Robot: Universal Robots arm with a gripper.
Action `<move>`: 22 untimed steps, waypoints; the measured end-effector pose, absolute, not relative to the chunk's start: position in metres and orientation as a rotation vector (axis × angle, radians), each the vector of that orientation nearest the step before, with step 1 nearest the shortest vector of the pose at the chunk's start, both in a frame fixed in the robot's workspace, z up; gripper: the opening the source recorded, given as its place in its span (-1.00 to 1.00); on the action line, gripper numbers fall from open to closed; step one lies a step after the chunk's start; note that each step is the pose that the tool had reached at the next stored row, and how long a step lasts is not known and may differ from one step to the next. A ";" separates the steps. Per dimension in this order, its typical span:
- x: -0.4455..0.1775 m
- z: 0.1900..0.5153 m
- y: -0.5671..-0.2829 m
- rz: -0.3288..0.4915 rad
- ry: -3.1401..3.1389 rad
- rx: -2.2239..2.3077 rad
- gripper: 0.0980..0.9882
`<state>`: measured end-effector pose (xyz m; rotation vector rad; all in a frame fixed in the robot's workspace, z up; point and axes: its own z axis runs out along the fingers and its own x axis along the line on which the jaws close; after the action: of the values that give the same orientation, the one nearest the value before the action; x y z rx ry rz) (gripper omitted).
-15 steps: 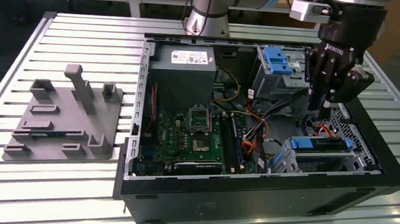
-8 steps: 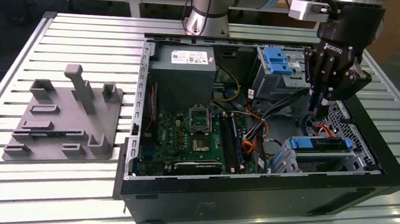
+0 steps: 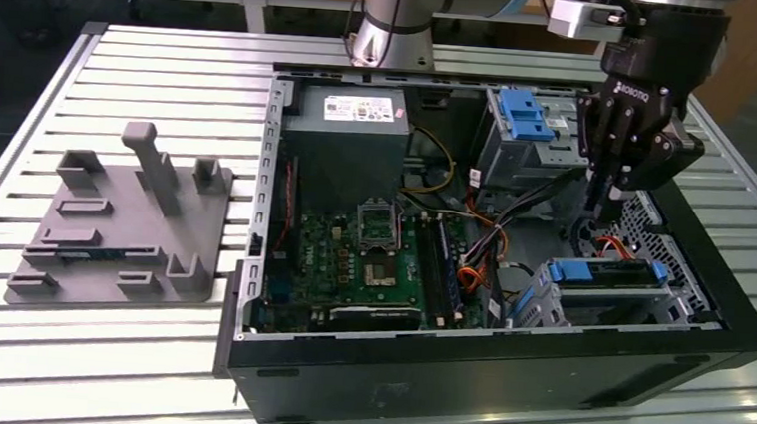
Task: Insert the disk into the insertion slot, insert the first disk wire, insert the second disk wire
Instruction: 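Insert the second disk wire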
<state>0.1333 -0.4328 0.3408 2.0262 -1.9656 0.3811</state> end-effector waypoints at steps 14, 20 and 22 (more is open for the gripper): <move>0.134 0.337 -0.424 0.430 -1.934 1.993 -0.61; 0.133 0.335 -0.424 0.441 -1.927 1.985 -0.61; 0.134 0.335 -0.424 0.441 -1.926 1.985 -0.61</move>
<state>0.1335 -0.4238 0.3345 1.9850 -1.9264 0.4411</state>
